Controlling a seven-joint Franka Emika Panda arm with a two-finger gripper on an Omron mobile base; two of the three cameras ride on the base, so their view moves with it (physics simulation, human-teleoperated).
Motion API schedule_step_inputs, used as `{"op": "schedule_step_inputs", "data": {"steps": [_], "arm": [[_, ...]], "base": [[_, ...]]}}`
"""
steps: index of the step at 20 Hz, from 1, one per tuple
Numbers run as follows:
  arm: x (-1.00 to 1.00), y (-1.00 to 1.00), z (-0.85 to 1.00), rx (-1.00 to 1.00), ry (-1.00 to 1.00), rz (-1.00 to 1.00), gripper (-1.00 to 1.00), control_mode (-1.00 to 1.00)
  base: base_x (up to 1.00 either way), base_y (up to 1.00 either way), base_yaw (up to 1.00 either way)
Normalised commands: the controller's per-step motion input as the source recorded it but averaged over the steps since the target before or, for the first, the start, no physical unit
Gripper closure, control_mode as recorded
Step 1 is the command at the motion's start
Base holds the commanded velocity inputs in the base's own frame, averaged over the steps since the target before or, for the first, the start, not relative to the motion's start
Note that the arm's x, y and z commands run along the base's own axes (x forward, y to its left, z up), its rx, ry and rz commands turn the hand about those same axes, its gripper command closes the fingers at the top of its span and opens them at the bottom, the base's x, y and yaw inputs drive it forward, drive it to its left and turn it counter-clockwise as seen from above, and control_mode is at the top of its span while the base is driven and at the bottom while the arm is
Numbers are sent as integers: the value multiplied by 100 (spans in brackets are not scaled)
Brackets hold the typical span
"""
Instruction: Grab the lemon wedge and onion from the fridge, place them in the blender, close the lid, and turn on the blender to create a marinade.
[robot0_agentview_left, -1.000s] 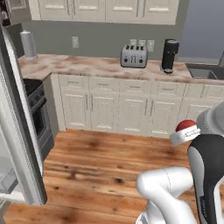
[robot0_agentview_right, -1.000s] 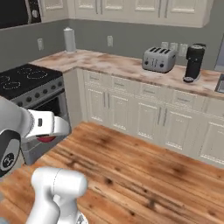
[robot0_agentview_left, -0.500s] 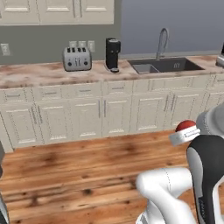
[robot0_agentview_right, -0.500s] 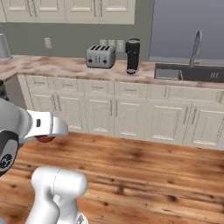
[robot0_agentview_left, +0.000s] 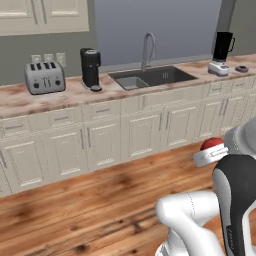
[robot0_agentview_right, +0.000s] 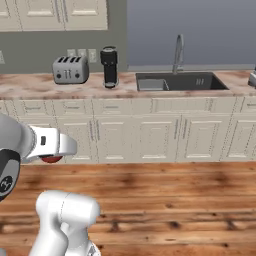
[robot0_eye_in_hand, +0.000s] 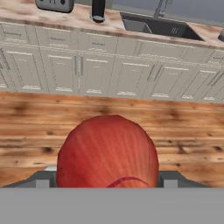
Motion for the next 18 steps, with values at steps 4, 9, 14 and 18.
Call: {"op": "schedule_step_inputs", "data": {"steps": [4, 9, 14, 18], "arm": [[0, 0, 0, 0, 0, 0, 100, 100], [0, 0, 0, 0, 0, 0, 100, 100], [0, 0, 0, 0, 0, 0, 100, 100], [0, 0, 0, 0, 0, 0, 100, 100]], "base": [[67, 0, -42], [95, 0, -44], [100, 0, -37], [100, -20, -30]]}}
